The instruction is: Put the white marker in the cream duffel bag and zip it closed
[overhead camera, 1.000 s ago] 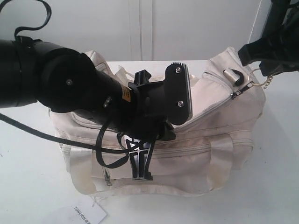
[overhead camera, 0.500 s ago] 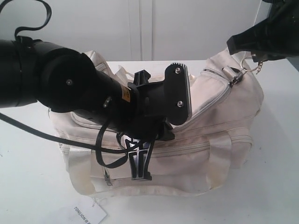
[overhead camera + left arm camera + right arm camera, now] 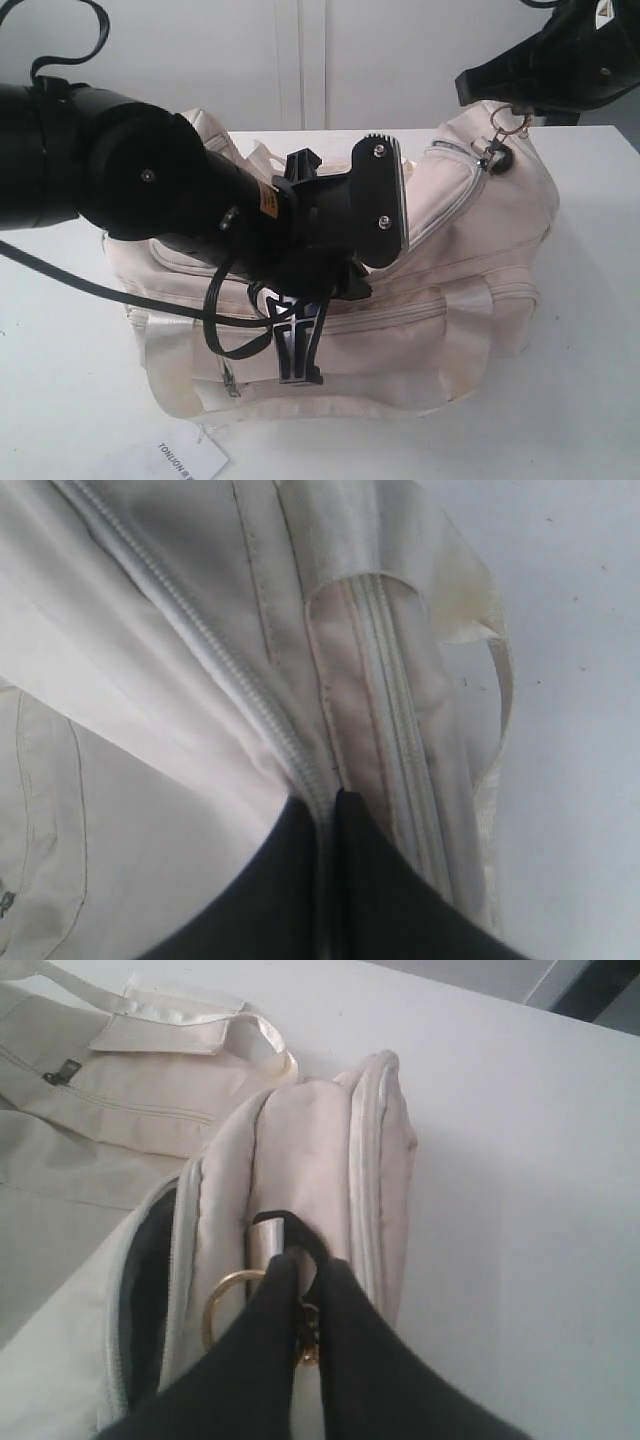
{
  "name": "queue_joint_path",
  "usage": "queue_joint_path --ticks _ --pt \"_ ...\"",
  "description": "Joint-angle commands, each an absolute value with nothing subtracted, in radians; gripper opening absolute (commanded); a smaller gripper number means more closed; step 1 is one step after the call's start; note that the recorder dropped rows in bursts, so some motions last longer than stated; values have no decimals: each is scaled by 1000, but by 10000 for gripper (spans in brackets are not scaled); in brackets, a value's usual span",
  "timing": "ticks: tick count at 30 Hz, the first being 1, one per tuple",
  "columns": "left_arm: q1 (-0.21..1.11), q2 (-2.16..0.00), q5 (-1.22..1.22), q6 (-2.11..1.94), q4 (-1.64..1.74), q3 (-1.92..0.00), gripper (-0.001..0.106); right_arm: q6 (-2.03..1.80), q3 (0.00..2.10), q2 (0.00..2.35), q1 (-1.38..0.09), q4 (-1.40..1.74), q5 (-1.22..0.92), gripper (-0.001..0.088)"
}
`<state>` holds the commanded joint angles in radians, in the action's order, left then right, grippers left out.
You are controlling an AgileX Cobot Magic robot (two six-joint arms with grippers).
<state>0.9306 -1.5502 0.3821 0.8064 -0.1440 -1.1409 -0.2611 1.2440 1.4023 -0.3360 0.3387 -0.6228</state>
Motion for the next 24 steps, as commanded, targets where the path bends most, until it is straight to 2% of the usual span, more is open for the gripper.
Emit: queue_joint_path --ticks 24 --pt "931 -1550 421 806 -130 -1141 0 -368 1244 1497 -336 412 -428 0"
